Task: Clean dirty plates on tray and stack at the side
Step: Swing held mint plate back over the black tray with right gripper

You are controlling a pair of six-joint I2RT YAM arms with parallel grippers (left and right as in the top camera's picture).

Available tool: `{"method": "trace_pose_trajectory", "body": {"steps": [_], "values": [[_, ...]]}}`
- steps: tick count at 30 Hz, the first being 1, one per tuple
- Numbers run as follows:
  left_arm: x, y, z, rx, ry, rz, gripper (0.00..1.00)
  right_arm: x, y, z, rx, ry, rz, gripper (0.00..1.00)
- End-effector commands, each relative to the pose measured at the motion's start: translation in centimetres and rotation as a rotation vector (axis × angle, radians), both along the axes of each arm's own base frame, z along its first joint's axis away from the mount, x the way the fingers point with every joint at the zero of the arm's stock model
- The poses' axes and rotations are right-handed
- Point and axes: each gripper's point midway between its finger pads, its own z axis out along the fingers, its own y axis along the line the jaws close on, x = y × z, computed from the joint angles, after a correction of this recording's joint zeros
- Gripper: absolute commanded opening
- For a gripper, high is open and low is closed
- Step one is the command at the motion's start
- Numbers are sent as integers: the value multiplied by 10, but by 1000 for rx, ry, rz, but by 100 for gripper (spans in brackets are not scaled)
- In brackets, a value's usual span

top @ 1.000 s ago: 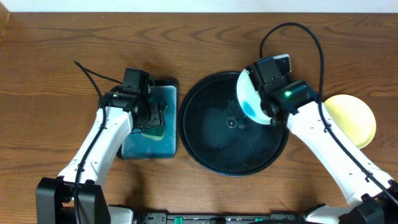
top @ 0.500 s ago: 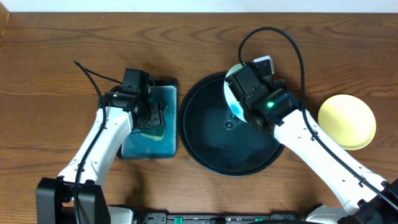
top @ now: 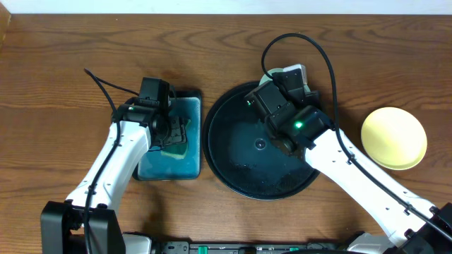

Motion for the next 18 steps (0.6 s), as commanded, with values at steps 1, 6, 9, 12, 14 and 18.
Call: {"method": "trace_pose_trajectory", "body": {"steps": [1,6,9,12,14,18], "values": [[-2,3,-3,14,11,3,72,1,-6,14,-96,-14,29,1],[-5,4,-6,15,20,3,72,2,-9,15,-221,60,110,1],[-6,4,-6,16,22,4,72,2,-8,15,-254,81,136,1],[-6,4,-6,16,22,3,72,2,-8,14,-325,130,194,1],[-6,4,-6,16,22,3,72,2,-8,15,-384,167,238,1],[-5,4,-6,16,22,3,72,9,-17,35,-490,107,187,1]]}}
